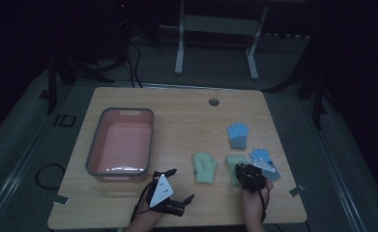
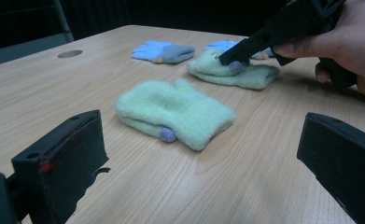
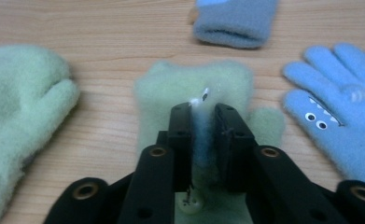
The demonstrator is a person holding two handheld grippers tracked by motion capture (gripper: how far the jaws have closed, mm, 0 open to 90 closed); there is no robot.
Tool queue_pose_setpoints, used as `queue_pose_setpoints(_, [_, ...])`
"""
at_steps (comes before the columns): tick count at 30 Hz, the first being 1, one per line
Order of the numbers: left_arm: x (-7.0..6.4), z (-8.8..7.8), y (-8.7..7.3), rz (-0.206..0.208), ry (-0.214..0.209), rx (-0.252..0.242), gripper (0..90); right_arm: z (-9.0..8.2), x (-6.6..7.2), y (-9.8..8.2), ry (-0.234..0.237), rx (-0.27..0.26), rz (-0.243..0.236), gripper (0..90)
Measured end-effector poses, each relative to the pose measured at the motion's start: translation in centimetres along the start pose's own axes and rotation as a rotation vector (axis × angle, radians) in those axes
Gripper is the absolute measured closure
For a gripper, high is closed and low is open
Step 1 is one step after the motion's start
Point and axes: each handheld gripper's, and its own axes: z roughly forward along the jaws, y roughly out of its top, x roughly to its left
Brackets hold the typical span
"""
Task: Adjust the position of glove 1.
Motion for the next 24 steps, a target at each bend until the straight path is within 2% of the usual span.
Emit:
queue_pose_setpoints(4, [0.0, 0.0, 0.0, 0.002, 0.001, 0.000, 1.2, -0.1, 0.0, 0.1, 0.011, 0.003, -0.008, 72.0])
queue_pose_setpoints(6, [0.0, 0.0, 0.0, 0.002, 0.000, 0.000, 1.2, -0.4, 0.0, 0.5, 0.022, 0.003, -0.040, 69.7])
queue_pose_setpoints(10, [0.0, 0.0, 0.0, 0.003, -0.001, 0.001, 1.2, -1.1, -0.4, 1.3, 0.042, -0.003, -0.062, 67.4])
queue_pose_setpoints(11, [0.0, 0.0, 0.0, 0.001, -0.002, 0.001, 1.2, -1.5, -0.6, 1.9, 0.046, -0.010, -0.101, 66.2])
queue_pose_setpoints(15, [0.0, 0.0, 0.0, 0.002, -0.001, 0.000, 1.2, -1.9, -0.9, 2.4, 0.079, -0.021, -0.115, 64.8])
queue_pose_setpoints(16, [0.0, 0.0, 0.0, 0.005, -0.001, 0.000, 1.2, -2.1, -1.0, 2.7, 0.089, -0.016, -0.137, 64.8])
queue_pose_setpoints(18, [0.0, 0.0, 0.0, 0.008, 0.000, 0.000, 1.2, -2.7, -1.8, 3.8, 0.140, -0.013, -0.201, 64.7])
queue_pose_setpoints(21, [-0.1, 0.0, 0.0, 0.008, 0.000, 0.001, 1.2, -2.8, -2.0, 4.0, 0.165, -0.014, -0.219, 64.6])
queue_pose_setpoints(22, [-0.1, 0.0, 0.0, 0.010, 0.002, -0.001, 1.2, -2.8, -2.2, 4.2, 0.174, -0.011, -0.238, 63.7])
queue_pose_setpoints(23, [-0.1, 0.0, 0.0, 0.012, 0.002, 0.000, 1.2, -2.9, -2.6, 4.7, 0.222, -0.002, -0.272, 63.1])
queue_pose_setpoints(24, [-0.2, 0.0, 0.0, 0.015, 0.004, 0.001, 1.2, -2.9, -2.9, 4.9, 0.234, -0.001, -0.308, 63.2])
